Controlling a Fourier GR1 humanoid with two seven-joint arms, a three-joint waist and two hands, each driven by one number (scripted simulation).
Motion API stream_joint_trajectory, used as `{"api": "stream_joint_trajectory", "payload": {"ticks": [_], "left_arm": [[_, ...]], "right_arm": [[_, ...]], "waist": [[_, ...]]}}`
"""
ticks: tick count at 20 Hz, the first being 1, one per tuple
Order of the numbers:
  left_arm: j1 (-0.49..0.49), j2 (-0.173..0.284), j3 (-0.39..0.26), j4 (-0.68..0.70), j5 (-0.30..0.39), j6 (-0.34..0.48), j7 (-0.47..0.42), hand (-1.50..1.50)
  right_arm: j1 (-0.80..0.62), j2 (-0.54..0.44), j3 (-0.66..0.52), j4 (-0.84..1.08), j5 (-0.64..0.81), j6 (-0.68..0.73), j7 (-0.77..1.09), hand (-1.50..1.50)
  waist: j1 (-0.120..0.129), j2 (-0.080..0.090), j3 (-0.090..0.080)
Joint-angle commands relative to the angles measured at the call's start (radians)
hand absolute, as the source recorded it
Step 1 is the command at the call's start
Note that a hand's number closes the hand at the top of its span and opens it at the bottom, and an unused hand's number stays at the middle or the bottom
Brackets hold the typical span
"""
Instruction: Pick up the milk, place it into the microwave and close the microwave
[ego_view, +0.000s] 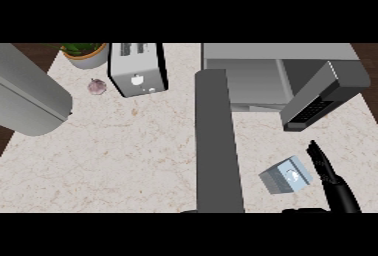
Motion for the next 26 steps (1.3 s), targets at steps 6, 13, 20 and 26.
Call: {"api": "stream_joint_trajectory", "payload": {"ticks": [6, 13, 20, 26], "left_arm": [[0.062, -0.01, 0.076, -0.076, 0.118, -0.064, 0.035, -1.5], [-0.036, -0.002, 0.081, 0.033, 0.098, -0.067, 0.04, -1.5], [0.047, -0.07, 0.041, -0.064, 0.11, -0.1, 0.086, -1.5], [0.023, -0.039, 0.085, -0.052, 0.148, -0.081, 0.09, -1.5]], "right_arm": [[-0.146, -0.003, -0.011, 0.402, 0.08, -0.078, -0.264, -1.5], [-0.32, -0.03, -0.054, 0.629, 0.039, -0.023, -0.34, -1.5], [-0.427, -0.022, -0.073, 0.806, 0.016, 0.027, -0.384, 1.5], [-0.458, -0.036, -0.04, 0.914, 0.067, 0.008, -0.511, 1.5]], "waist": [[0.005, 0.0, 0.0], [0.0, 0.002, 0.0], [0.008, 0.003, 0.001], [0.014, 0.006, 0.002]]}}
